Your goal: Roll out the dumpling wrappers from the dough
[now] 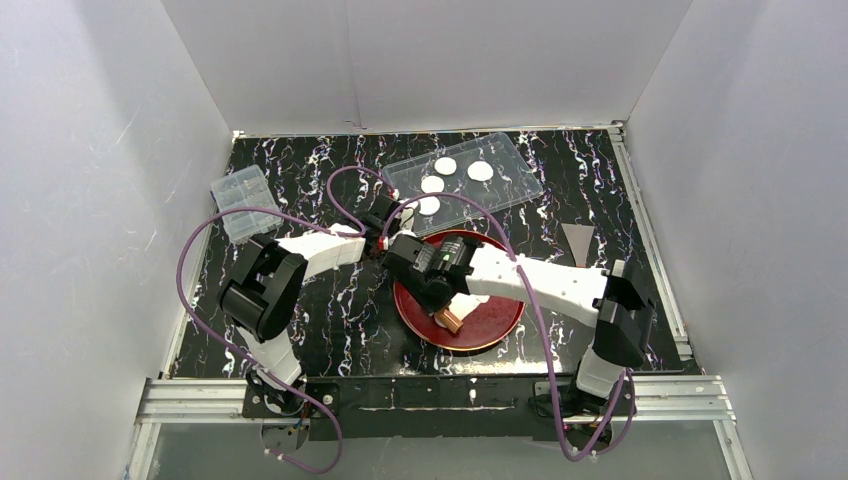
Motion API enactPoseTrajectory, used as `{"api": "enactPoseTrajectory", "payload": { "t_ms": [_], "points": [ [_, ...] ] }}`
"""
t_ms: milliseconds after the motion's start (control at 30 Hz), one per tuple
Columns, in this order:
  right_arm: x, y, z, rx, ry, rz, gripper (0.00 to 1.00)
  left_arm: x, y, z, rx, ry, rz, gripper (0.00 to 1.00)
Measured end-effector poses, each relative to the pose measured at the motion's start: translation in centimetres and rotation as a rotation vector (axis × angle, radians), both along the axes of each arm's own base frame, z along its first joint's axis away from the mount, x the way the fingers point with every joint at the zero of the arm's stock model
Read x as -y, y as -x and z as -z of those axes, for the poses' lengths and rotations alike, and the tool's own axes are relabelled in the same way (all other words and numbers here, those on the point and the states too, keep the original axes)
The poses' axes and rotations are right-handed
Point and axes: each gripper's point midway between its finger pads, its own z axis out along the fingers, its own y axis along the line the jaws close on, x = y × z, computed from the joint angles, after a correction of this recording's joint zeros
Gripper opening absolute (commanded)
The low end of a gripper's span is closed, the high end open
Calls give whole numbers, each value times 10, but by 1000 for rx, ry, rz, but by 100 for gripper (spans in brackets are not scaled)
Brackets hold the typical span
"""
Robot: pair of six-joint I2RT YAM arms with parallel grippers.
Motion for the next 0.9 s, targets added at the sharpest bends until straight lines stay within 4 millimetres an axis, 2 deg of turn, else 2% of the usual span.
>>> {"api": "enactPoseTrajectory", "payload": {
  "t_ms": [167, 367, 533, 733, 900],
  "points": [
    [-2, 1, -2, -41, -34, 7, 1, 0, 0, 0, 0, 0, 0, 0],
    [-19, 14, -5, -115, -131, -16, 1, 0, 0, 0, 0, 0, 0, 0],
    [-23, 11, -15, -121, -181, -15, 1, 0, 0, 0, 0, 0, 0, 0],
    [-11, -5, -50, -94, -287, 27, 1, 0, 0, 0, 0, 0, 0, 0],
    [21, -39, -83, -28, -379, 129, 1, 0, 0, 0, 0, 0, 0, 0]
  ]
}}
